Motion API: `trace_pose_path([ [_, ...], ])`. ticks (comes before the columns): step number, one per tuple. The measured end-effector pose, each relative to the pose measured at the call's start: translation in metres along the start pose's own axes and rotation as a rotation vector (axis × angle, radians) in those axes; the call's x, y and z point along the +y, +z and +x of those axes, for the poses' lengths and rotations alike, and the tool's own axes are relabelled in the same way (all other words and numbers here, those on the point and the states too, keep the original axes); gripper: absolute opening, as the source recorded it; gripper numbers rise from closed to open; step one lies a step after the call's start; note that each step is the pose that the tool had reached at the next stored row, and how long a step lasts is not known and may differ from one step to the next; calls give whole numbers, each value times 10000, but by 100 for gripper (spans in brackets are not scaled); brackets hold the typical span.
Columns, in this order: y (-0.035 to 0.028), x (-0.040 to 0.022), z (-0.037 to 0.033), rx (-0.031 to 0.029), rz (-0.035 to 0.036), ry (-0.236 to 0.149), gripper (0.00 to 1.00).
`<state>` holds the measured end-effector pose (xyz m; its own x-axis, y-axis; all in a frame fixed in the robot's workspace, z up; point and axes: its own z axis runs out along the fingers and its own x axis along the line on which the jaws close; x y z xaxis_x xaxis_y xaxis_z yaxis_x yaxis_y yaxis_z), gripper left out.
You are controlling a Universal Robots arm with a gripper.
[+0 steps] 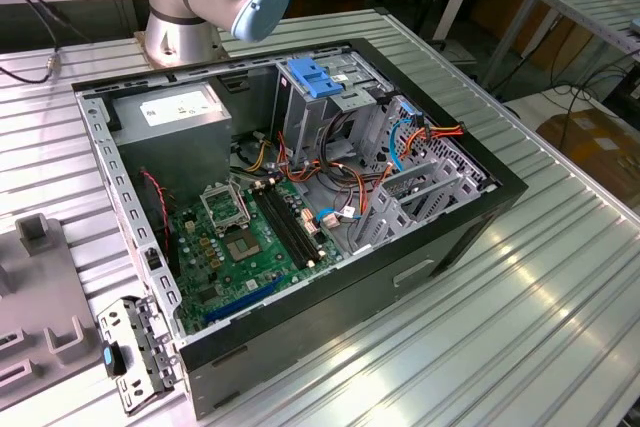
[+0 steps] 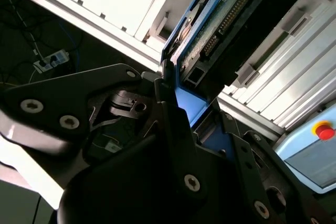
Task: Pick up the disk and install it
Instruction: 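Pick up the disk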
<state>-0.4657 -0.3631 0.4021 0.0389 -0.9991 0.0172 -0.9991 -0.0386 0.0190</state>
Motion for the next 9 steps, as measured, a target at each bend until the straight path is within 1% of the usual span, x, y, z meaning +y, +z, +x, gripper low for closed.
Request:
trace_pose_path([
  [7,-86,2,1,0,1,0,37],
  [9,-124,2,2,0,0,0,37],
])
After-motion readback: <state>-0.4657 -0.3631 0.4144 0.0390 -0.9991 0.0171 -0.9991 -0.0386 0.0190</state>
